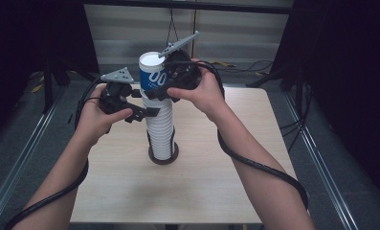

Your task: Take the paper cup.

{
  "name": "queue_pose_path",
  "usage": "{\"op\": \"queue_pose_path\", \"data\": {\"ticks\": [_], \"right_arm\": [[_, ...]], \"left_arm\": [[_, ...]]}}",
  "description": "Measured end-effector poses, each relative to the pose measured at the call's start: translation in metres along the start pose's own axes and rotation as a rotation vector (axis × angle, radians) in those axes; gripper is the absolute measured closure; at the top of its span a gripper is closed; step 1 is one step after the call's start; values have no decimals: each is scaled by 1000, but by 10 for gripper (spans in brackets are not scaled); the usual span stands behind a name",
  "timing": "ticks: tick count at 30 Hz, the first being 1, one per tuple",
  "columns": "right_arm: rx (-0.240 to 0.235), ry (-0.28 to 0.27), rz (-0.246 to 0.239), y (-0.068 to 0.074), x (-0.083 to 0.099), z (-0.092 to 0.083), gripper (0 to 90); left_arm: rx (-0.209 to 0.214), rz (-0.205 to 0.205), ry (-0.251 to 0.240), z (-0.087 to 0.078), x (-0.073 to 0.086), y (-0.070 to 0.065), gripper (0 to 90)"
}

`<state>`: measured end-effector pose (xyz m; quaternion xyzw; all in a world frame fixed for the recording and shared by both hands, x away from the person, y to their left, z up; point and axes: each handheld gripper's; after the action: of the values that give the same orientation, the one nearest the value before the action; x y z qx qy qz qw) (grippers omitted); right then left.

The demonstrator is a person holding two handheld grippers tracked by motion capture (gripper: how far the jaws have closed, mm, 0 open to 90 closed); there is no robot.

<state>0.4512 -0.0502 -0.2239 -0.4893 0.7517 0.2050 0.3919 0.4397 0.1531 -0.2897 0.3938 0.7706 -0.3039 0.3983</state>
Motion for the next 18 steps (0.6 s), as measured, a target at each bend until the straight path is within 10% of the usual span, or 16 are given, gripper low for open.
{"op": "queue_pose_path", "data": {"ticks": [18], "right_arm": [[8,-42,-2,-3,-10,-15,170]], "left_arm": [[-4,1,3,0,-1,-1,179]]}}
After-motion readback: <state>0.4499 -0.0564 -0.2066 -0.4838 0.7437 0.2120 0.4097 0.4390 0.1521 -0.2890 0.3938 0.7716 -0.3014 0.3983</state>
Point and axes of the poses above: each handheld gripper's, and its own axes: z roughly forward along the jaws, x roughly out of its underside, y roughly to its left, and after that the axes turned 6 degrees about -z, right-handed
